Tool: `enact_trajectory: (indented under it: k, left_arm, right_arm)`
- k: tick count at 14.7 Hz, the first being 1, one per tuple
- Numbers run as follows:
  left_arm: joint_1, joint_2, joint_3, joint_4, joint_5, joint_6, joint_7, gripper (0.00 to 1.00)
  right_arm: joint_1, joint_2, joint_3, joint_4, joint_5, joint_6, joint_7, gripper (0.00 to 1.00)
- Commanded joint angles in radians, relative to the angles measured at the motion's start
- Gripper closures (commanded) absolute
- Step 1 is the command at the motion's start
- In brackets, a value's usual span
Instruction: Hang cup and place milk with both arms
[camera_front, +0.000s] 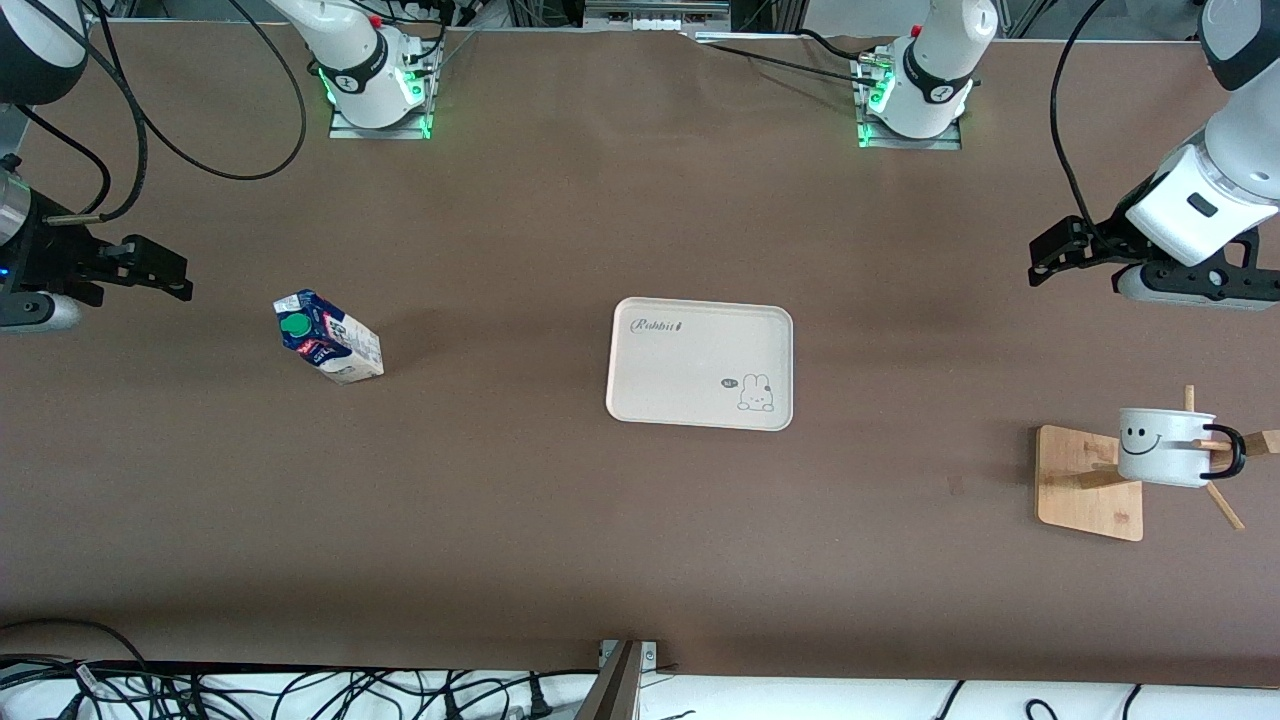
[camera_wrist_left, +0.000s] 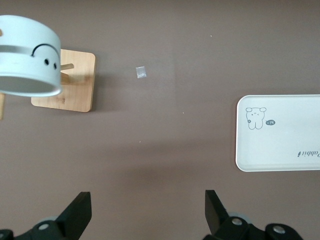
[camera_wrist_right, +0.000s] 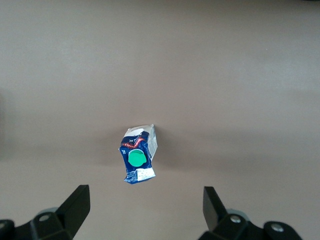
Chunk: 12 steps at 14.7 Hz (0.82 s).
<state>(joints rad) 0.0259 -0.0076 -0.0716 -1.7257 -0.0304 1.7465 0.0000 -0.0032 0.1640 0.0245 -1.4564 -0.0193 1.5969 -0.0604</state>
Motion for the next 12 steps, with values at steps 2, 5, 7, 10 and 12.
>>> enact_trajectory:
  k: [2,5,7,10,12]
  left_arm:
    - [0.025,0.018,0.0,0.07,0.009,-0.025,-0.012,0.0]
    - [0.025,0.031,-0.002,0.083,0.01,-0.022,-0.003,0.0]
    - [0.023,0.037,-0.01,0.086,0.015,-0.024,-0.006,0.0]
    - [0.017,0.04,-0.011,0.087,0.015,-0.024,-0.012,0.0]
    - [0.016,0.038,-0.013,0.083,0.023,-0.036,-0.005,0.0]
  right_arm:
    - [-0.004,-0.011,-0.008,0.004,-0.01,-0.014,-0.006,0.0]
    - [-0.006,-0.011,-0.009,0.004,-0.011,-0.018,0.052,0.0]
    - [-0.011,-0.011,-0.011,0.004,-0.011,-0.023,0.054,0.0]
    - [-0.009,-0.008,-0.014,0.01,-0.008,-0.037,0.051,0.0]
    - [-0.009,0.011,-0.014,0.039,-0.008,-0.071,0.053,0.0]
